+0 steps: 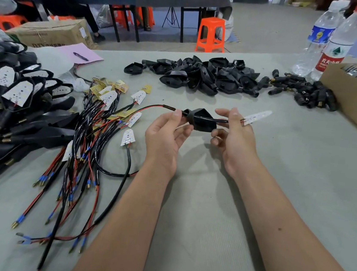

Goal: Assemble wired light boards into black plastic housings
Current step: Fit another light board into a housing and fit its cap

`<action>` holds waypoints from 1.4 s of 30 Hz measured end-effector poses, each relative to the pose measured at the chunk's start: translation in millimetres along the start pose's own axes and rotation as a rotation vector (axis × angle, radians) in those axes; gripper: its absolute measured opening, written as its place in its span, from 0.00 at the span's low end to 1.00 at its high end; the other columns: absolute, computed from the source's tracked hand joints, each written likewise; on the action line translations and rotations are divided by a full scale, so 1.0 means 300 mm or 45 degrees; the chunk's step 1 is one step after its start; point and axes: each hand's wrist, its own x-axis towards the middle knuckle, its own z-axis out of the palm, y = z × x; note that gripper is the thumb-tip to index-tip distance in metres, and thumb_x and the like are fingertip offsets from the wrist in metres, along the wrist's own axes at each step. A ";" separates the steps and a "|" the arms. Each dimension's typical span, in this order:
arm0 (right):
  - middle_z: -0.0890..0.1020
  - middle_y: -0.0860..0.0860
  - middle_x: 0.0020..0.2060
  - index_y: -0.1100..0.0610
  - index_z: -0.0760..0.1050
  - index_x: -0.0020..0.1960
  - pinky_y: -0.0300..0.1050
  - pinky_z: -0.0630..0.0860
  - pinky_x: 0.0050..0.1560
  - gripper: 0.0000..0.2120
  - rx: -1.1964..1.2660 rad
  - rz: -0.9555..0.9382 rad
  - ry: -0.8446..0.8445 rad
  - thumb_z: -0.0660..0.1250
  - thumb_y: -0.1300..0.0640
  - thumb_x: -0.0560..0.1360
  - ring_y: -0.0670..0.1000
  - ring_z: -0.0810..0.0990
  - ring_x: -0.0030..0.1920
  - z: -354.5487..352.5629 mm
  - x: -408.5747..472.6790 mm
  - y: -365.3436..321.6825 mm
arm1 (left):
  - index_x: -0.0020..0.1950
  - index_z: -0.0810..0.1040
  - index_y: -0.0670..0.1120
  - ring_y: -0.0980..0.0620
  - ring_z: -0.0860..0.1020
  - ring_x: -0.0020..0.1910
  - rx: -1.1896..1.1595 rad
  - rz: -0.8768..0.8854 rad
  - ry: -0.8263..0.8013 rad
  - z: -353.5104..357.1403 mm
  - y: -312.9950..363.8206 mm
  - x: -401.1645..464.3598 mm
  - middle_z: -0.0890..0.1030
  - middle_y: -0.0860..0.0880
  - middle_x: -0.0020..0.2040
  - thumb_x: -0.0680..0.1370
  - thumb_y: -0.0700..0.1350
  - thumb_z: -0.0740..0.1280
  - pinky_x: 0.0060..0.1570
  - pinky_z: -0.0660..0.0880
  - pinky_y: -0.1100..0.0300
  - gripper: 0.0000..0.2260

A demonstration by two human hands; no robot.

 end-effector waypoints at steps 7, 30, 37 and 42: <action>0.78 0.53 0.40 0.58 0.77 0.56 0.38 0.73 0.29 0.08 -0.045 -0.009 -0.002 0.72 0.57 0.80 0.45 0.76 0.31 0.001 0.001 0.005 | 0.43 0.78 0.40 0.49 0.83 0.35 0.101 0.108 0.171 -0.034 0.013 0.030 0.84 0.46 0.37 0.80 0.35 0.70 0.42 0.81 0.61 0.06; 0.88 0.55 0.40 0.57 0.85 0.49 0.38 0.75 0.29 0.03 -0.048 -0.153 0.079 0.73 0.63 0.77 0.51 0.87 0.37 -0.023 -0.004 0.001 | 0.44 0.81 0.40 0.52 0.81 0.36 0.052 0.082 0.182 -0.038 0.016 0.037 0.82 0.47 0.35 0.80 0.40 0.72 0.43 0.81 0.63 0.06; 0.83 0.52 0.33 0.62 0.84 0.49 0.38 0.71 0.28 0.02 -0.023 -0.150 0.051 0.73 0.66 0.77 0.47 0.77 0.29 -0.040 0.006 0.004 | 0.46 0.82 0.39 0.53 0.82 0.36 0.062 0.122 0.075 -0.037 0.001 0.028 0.84 0.48 0.36 0.78 0.34 0.72 0.44 0.81 0.63 0.02; 0.82 0.52 0.31 0.63 0.84 0.49 0.37 0.71 0.29 0.02 -0.035 -0.118 -0.022 0.72 0.67 0.77 0.47 0.76 0.28 -0.047 0.005 -0.002 | 0.46 0.82 0.39 0.53 0.82 0.39 0.142 0.183 0.092 -0.045 -0.004 0.030 0.84 0.46 0.39 0.77 0.32 0.72 0.46 0.80 0.63 0.04</action>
